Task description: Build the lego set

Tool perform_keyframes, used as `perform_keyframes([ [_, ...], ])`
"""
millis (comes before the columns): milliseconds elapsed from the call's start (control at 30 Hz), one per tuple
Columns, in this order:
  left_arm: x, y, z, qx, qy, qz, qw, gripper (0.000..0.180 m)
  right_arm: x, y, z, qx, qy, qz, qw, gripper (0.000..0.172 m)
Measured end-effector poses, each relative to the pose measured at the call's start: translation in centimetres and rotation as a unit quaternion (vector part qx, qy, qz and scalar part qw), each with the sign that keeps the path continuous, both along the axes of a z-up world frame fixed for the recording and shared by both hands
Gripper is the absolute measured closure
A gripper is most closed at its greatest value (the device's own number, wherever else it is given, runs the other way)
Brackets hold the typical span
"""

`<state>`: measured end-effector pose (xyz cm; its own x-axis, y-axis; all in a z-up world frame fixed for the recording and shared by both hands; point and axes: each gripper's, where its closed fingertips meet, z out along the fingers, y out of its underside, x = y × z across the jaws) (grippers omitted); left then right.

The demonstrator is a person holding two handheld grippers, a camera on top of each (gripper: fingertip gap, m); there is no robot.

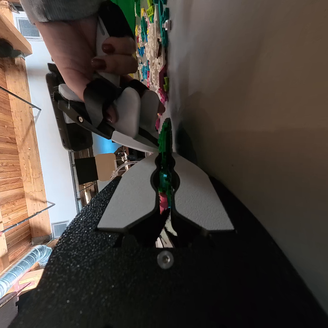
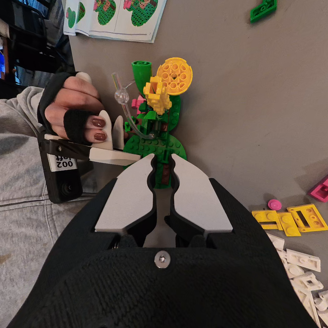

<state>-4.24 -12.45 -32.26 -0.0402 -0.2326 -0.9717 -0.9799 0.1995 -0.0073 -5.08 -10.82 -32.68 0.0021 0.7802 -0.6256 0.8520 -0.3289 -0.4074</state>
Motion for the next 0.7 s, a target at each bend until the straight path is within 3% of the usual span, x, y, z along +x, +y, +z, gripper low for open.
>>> perform_keyframes([
  [467, 0.0, 0.0, 0.0, -0.001, -0.002, 0.000, 1.000, 0.173, 0.3, 0.0, 0.5, -0.009, 0.011, 0.005, 1.000, 0.155],
  [700, 0.0, 0.0, 0.0, -0.004, -0.006, 0.000, 1.000, 0.173, 1.1, -0.1, 3.1, 0.001, 0.118, 0.021, 0.993, 0.148],
])
